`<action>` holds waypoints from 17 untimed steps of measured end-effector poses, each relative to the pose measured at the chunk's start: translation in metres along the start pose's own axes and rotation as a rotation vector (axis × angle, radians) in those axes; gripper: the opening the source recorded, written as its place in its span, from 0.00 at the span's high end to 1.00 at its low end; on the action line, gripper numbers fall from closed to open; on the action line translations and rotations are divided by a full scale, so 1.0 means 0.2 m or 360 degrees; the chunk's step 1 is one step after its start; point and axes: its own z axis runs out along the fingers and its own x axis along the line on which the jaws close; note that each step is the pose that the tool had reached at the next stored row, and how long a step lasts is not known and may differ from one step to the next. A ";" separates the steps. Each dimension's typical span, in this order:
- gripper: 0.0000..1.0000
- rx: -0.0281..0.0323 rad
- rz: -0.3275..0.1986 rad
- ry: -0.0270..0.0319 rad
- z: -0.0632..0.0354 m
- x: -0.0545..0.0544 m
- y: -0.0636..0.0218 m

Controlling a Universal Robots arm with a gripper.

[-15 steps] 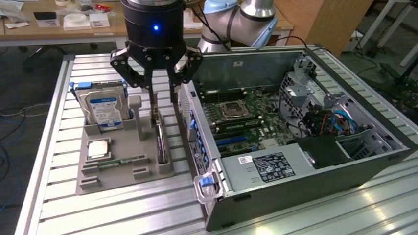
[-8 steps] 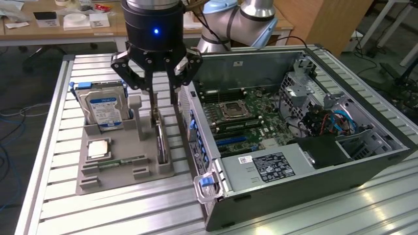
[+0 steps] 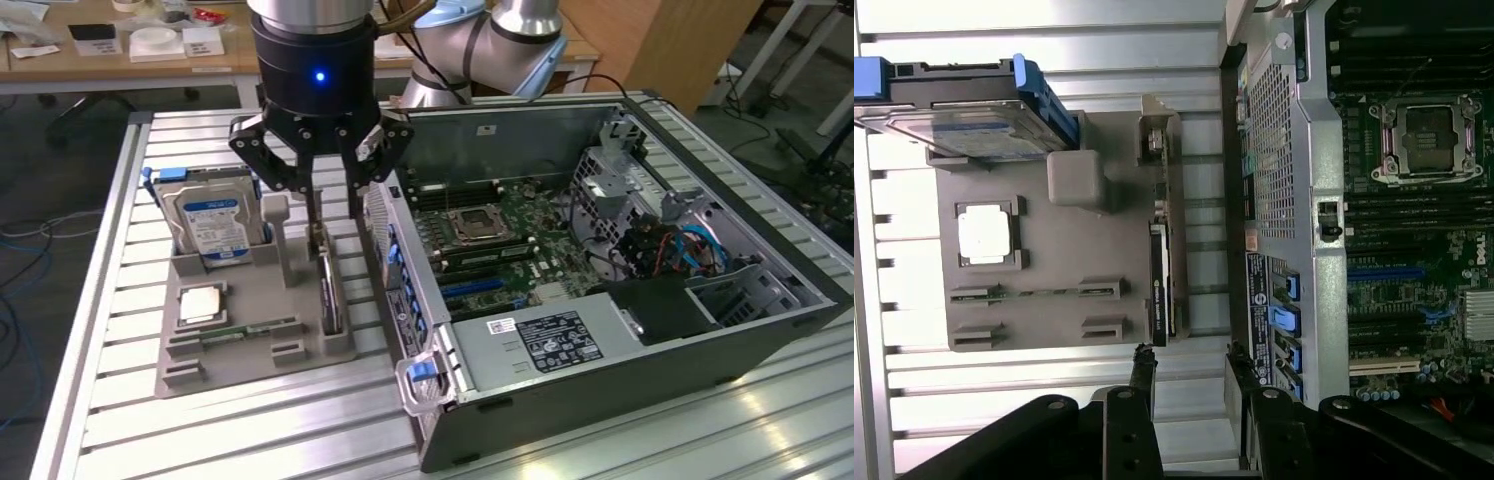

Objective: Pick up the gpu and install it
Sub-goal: 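Pick up the gpu and move the gpu toward the slot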

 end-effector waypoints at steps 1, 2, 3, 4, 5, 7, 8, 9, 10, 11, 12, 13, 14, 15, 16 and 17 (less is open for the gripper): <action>0.58 -0.00001 0.0000 0.00000 0.000 0.00 0.000; 0.58 -0.00001 0.0000 0.00000 0.000 0.00 0.000; 0.58 -0.00002 0.0000 -0.00002 0.000 0.00 0.000; 0.58 -0.00002 0.0000 -0.00002 0.000 0.00 0.000; 0.58 -0.00001 0.0000 -0.00001 0.001 0.00 0.000; 0.58 -0.00005 0.0000 -0.00003 0.003 0.00 0.000; 0.58 -0.00007 0.0000 -0.00005 0.006 0.00 0.000; 0.58 -0.00005 0.0000 -0.00004 0.010 0.00 -0.001; 0.58 -0.00004 0.0000 -0.00004 0.015 0.00 -0.001; 0.58 -0.00004 0.0000 -0.00007 0.021 0.00 -0.001; 0.58 -0.00003 0.0000 -0.00009 0.027 0.00 -0.001; 0.58 -0.00002 0.0000 -0.00010 0.033 0.00 -0.001; 0.58 -0.00002 0.0000 -0.00012 0.038 0.00 -0.001; 0.58 -0.00002 0.0000 -0.00012 0.042 0.00 -0.002; 0.58 -0.00003 0.0000 -0.00015 0.047 0.00 -0.002; 0.58 -0.00002 0.0000 -0.00016 0.051 0.00 -0.002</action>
